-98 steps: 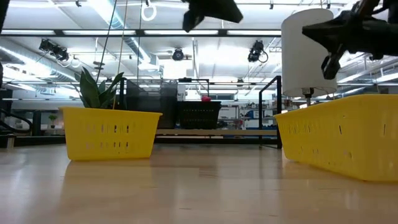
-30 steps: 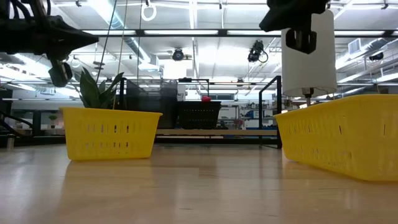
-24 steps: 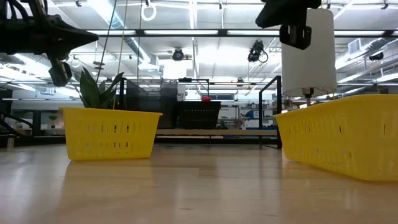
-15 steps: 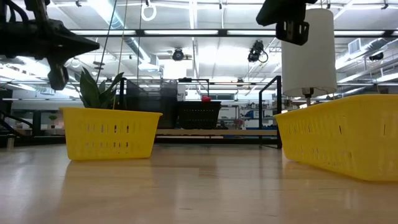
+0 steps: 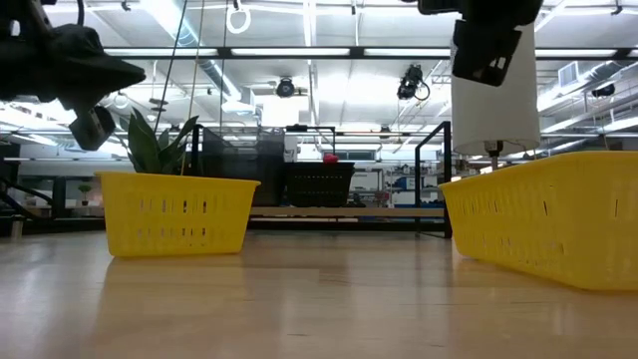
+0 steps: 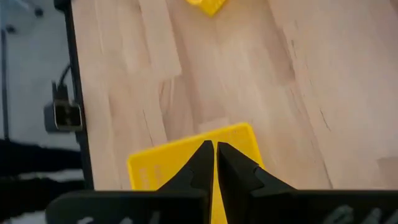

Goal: Stack baskets on shelf by color
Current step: Stack the right yellow basket on top of the yellow middle basket

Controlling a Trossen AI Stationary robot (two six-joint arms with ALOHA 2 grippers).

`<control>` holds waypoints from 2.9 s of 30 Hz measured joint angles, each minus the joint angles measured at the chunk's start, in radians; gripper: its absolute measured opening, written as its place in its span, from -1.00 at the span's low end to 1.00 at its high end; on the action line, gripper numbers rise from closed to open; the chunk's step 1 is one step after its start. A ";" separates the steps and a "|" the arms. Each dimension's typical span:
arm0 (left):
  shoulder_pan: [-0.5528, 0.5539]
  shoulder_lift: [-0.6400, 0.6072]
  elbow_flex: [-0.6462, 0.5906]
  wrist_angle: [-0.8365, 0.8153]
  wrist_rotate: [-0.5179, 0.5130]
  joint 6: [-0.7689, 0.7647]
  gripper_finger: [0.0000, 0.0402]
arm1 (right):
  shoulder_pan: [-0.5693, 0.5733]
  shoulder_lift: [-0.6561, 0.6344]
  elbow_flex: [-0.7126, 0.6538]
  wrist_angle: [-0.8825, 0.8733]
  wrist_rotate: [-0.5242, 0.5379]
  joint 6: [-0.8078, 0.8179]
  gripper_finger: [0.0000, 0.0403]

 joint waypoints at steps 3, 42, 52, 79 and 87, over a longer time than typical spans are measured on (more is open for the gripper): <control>0.000 0.018 0.000 -0.001 0.019 0.033 -0.90 | 0.000 0.006 0.000 -0.037 -0.021 -0.051 -0.79; 0.000 0.060 -0.001 0.024 0.022 0.302 -0.88 | 0.267 0.075 -0.121 -0.328 -0.260 0.307 -0.11; 0.000 0.060 -0.001 0.026 0.021 0.302 -0.82 | 0.318 0.074 -0.228 -0.189 -0.243 0.423 -0.13; 0.000 0.060 -0.001 0.026 0.021 0.301 -0.87 | 0.323 0.074 -0.331 -0.116 -0.190 0.397 -0.94; 0.000 0.060 -0.001 0.026 0.021 0.301 -0.86 | 0.291 0.063 -0.330 -0.137 -0.227 0.321 -0.96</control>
